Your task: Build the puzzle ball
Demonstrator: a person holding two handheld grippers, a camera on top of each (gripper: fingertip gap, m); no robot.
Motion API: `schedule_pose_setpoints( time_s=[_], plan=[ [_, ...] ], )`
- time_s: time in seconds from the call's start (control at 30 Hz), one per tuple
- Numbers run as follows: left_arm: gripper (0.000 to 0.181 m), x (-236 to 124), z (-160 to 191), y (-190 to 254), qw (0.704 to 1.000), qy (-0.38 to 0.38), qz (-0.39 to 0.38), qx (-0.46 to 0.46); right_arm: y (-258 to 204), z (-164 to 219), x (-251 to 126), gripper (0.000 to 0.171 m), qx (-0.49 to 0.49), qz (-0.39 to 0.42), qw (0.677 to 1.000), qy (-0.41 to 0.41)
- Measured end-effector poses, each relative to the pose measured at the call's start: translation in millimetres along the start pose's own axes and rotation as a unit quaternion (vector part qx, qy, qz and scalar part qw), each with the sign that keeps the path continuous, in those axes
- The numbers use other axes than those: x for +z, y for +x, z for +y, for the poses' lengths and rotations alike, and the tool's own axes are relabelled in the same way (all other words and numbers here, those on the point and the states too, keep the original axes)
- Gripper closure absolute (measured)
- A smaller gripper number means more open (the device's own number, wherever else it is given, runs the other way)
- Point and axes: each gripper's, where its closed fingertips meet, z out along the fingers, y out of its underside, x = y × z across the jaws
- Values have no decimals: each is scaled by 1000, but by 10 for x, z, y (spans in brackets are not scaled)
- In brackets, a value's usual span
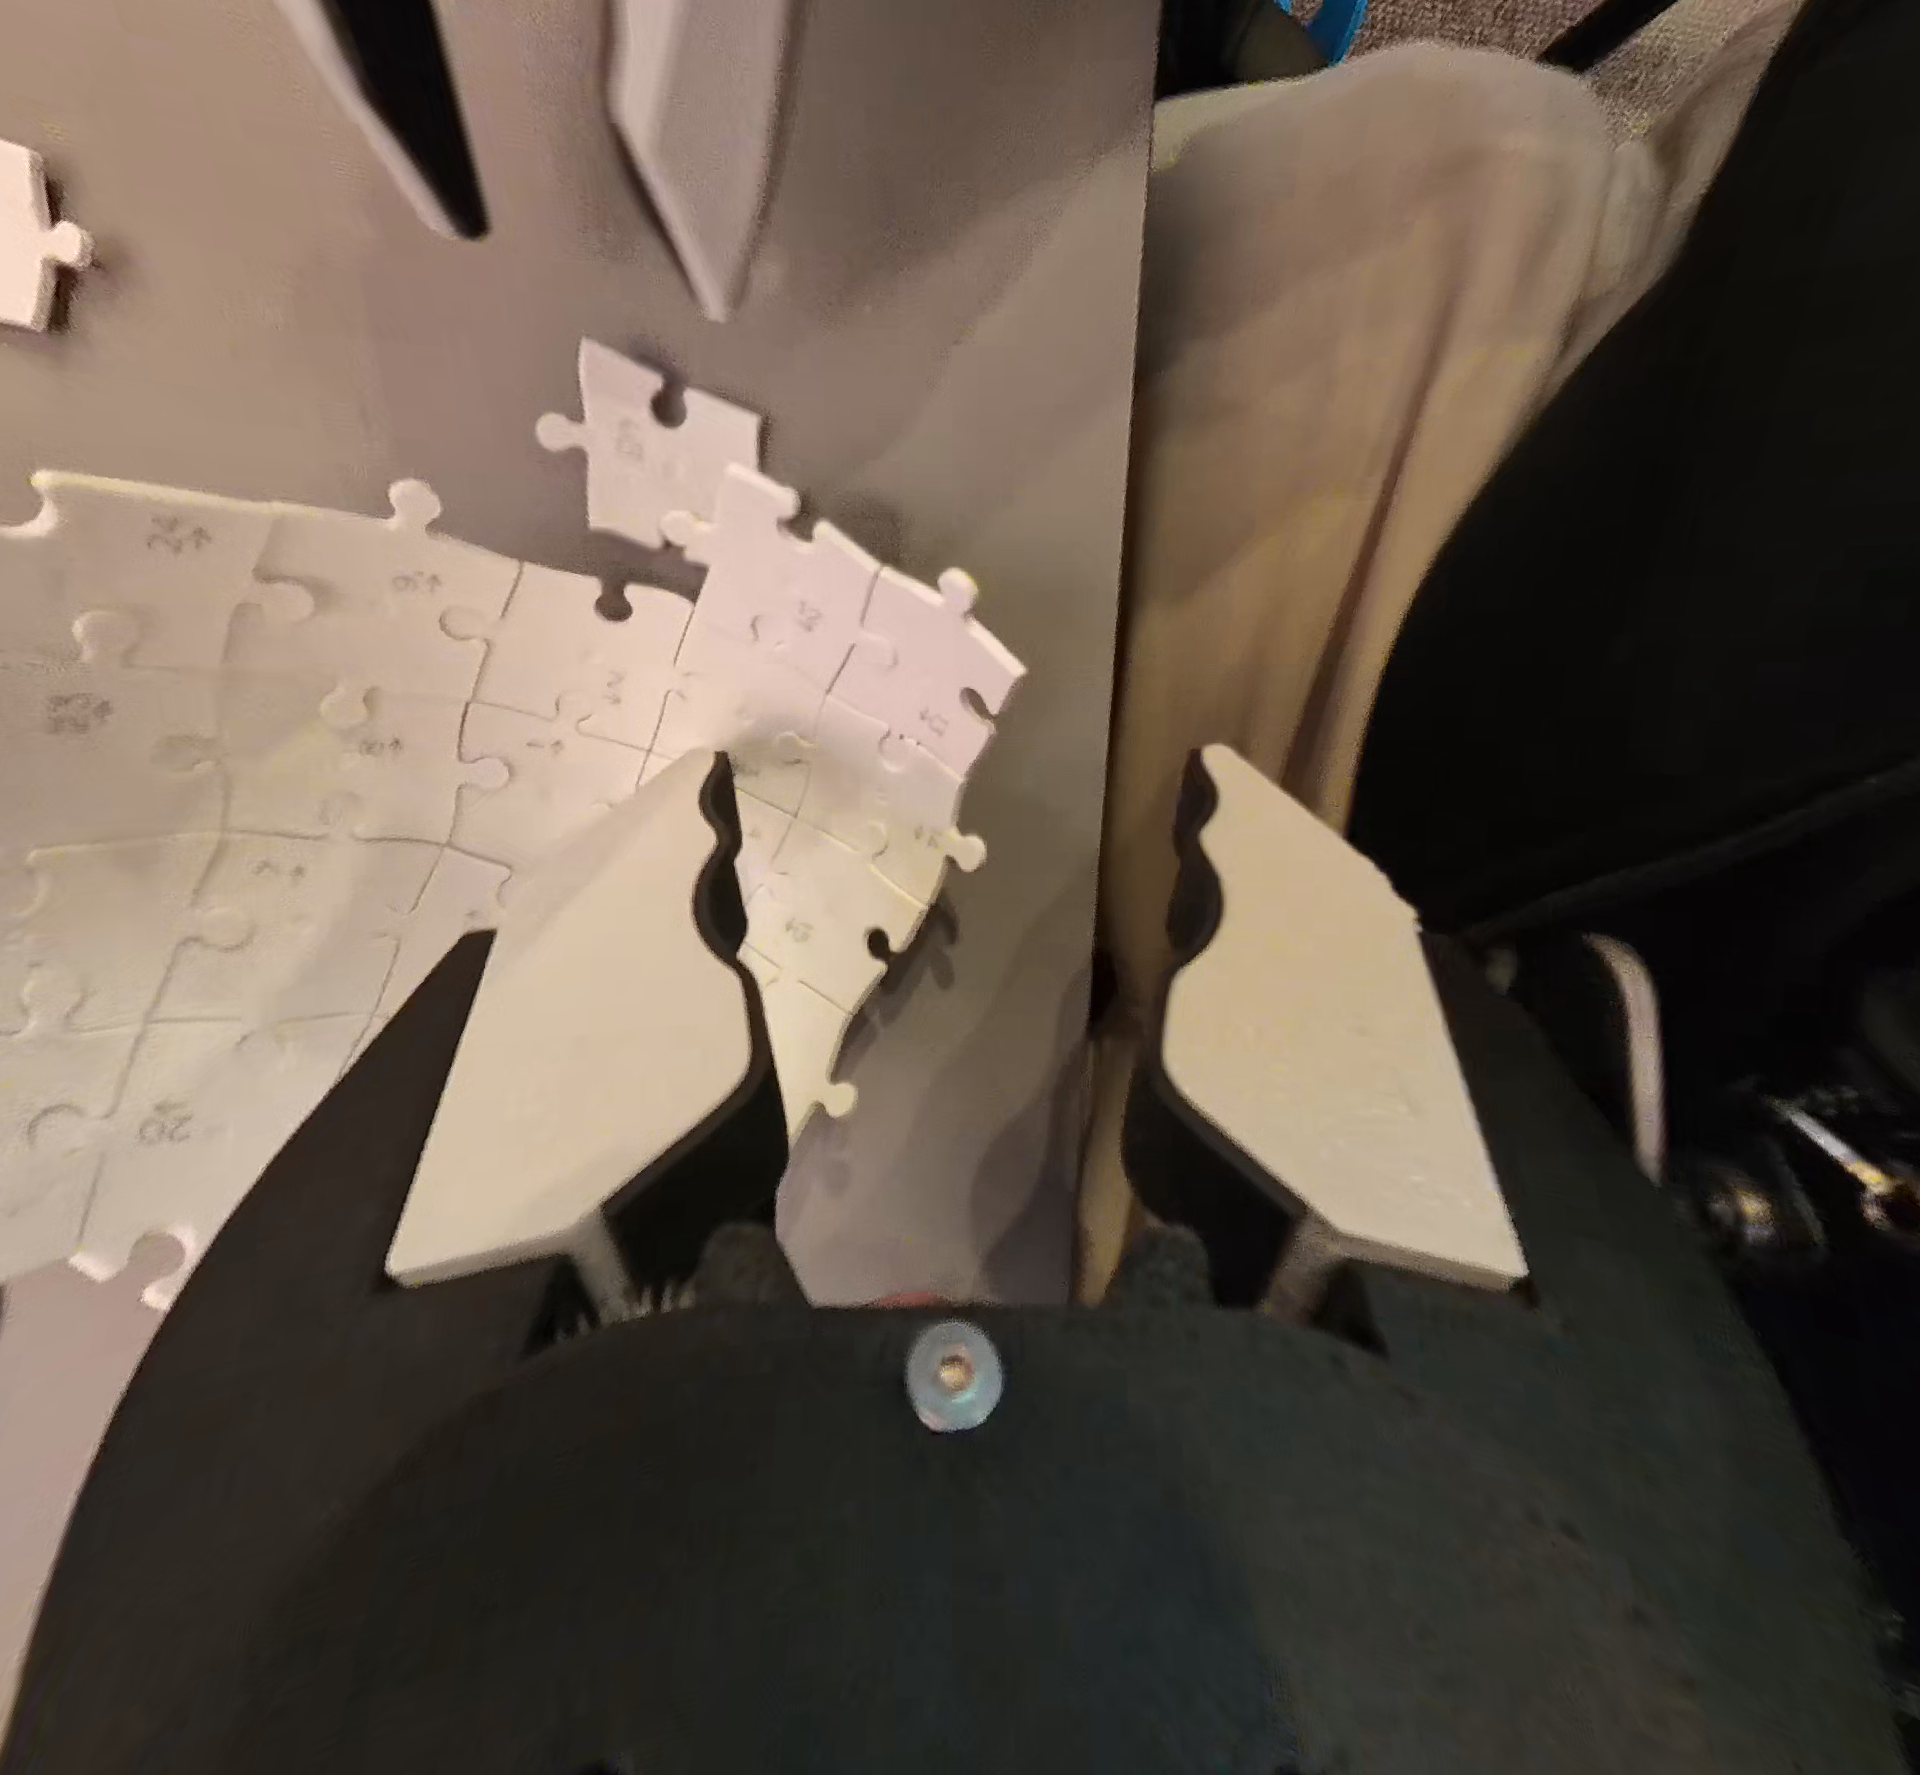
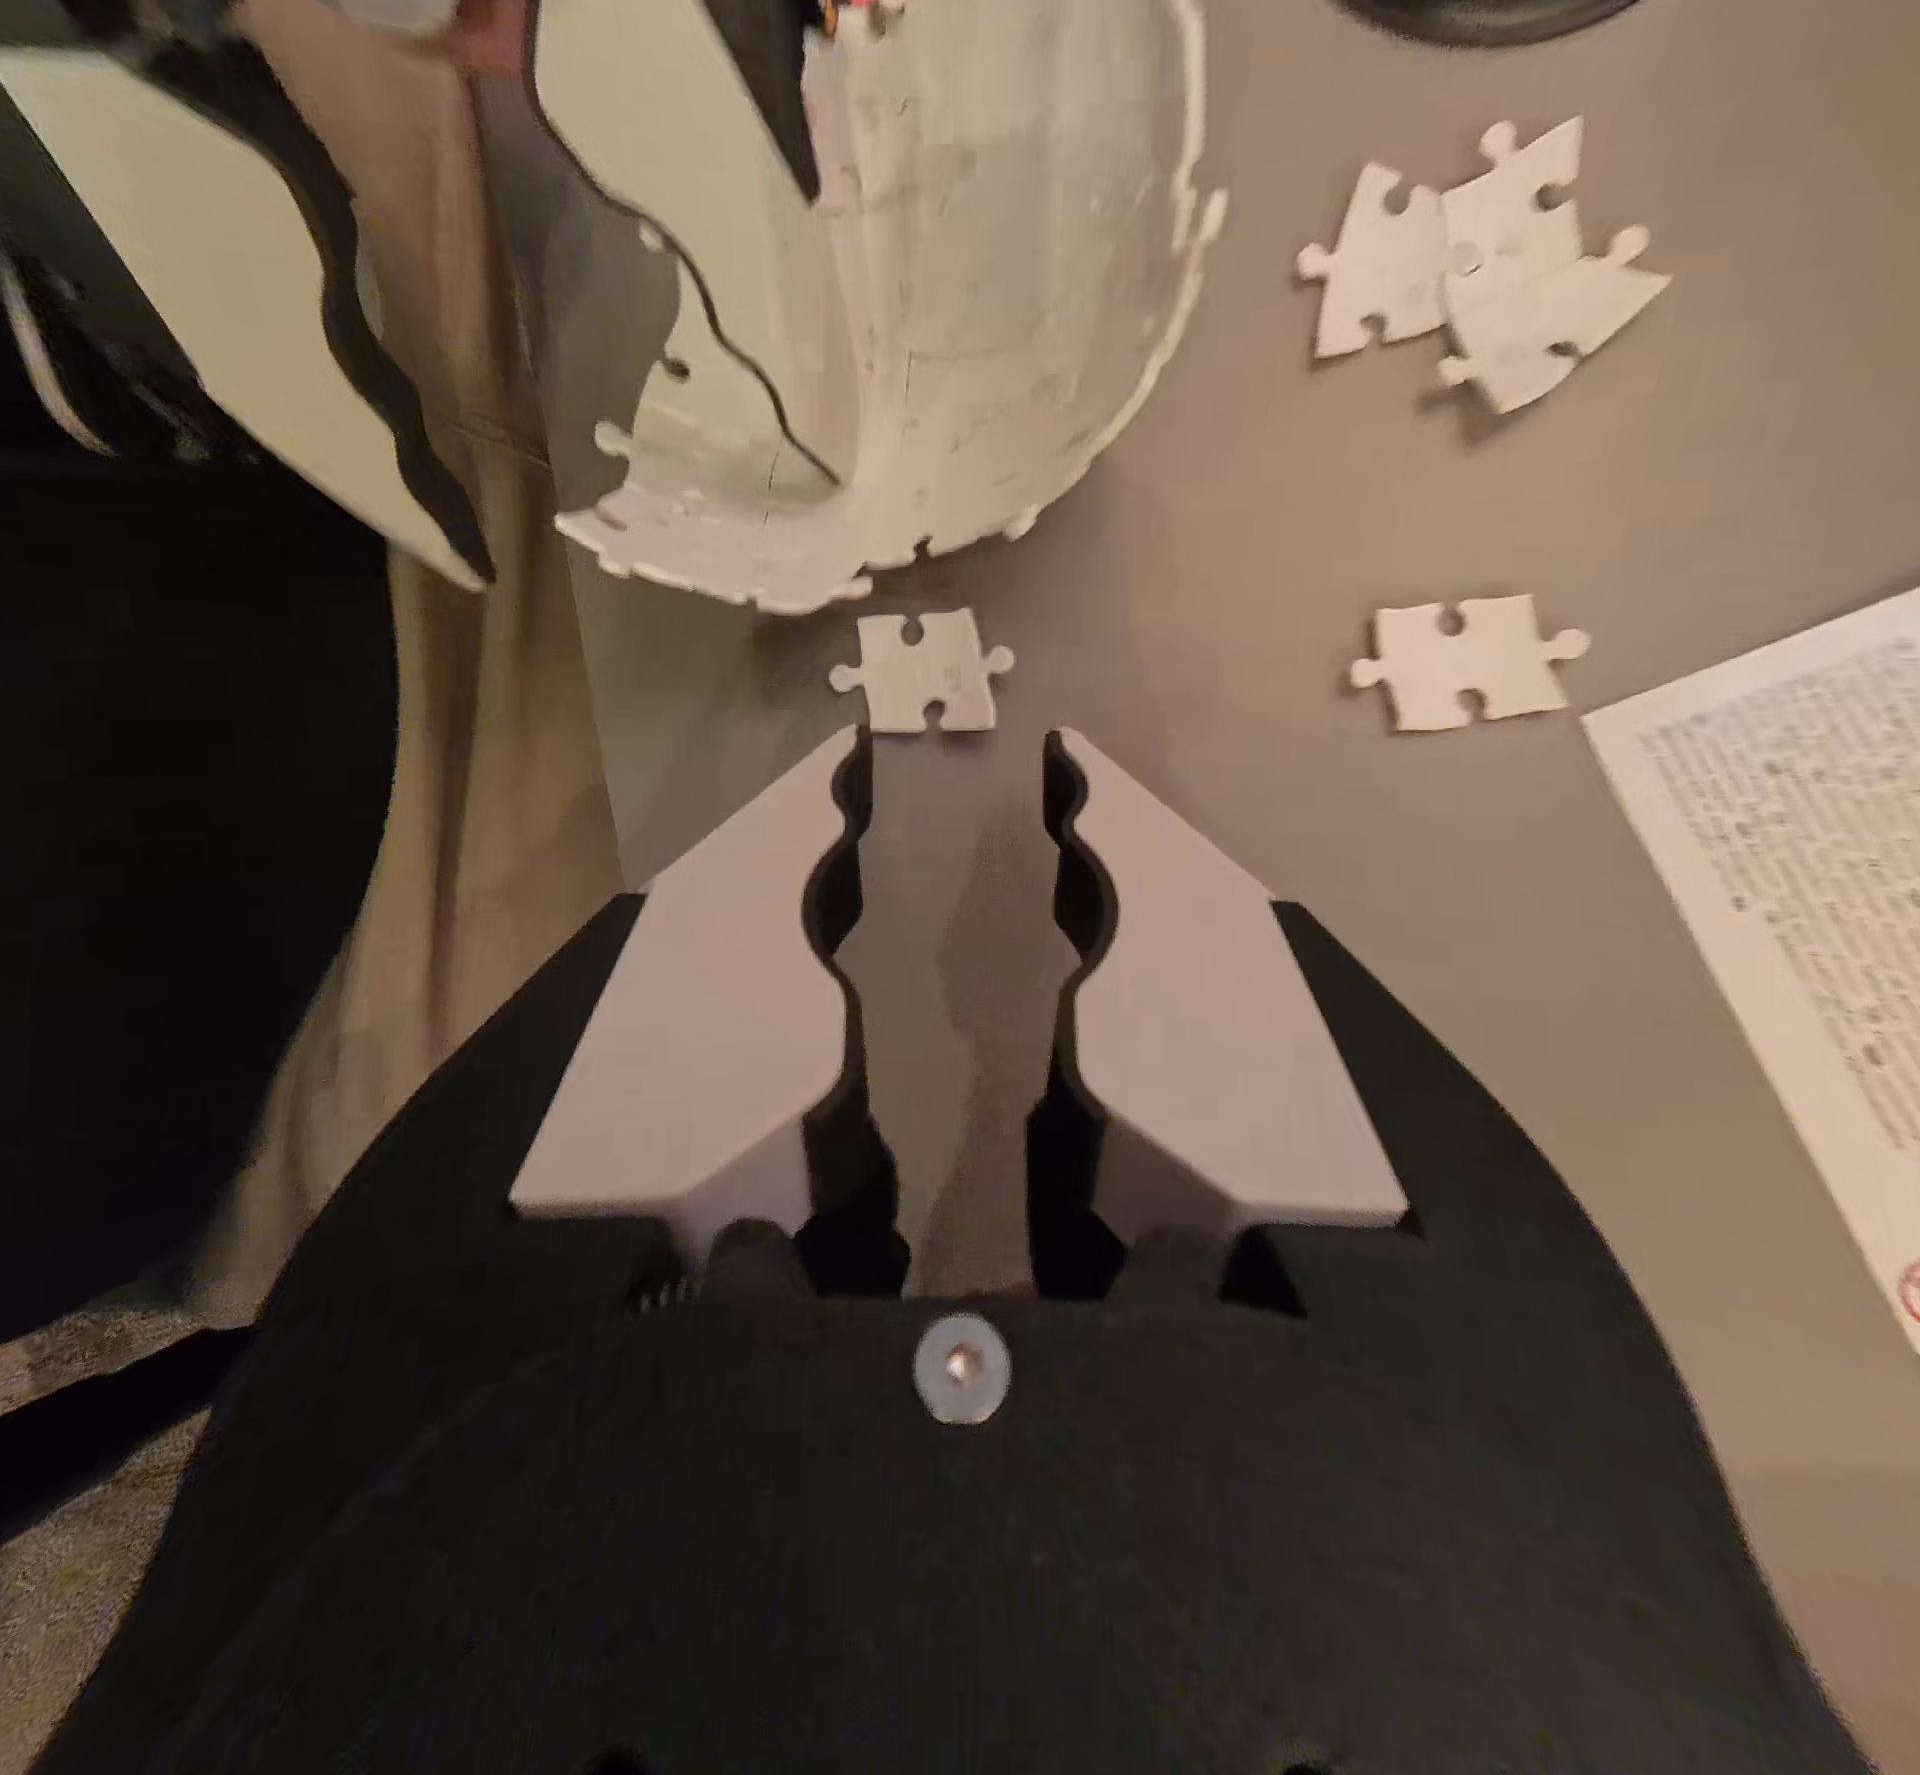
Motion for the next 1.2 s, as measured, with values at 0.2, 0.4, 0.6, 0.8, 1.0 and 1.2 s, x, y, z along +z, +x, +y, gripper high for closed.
schedule_pose_setpoints(
  time_s=[0.2,0.4,0.6,0.8,1.0,1.2],
  plan=[
    [102,-67,203,-76,998,-36,-14,40,-40,17,223,131,-7,34,999,-7],
    [99,-166,335,-161,996,-51,-45,55,-33,-16,247,158,-13,38,999,6],
    [95,-249,301,-129,996,-14,-74,52,-23,-32,197,161,-16,30,999,7],
    [92,-166,295,-32,995,-10,-78,61,-123,-20,207,124,9,26,1000,-11],
    [91,-22,323,77,993,-27,-68,88,-85,13,260,128,-4,75,997,-18],
    [92,-16,354,71,991,-34,-80,99,-121,-45,234,133,-8,79,997,-1]
  ],
)
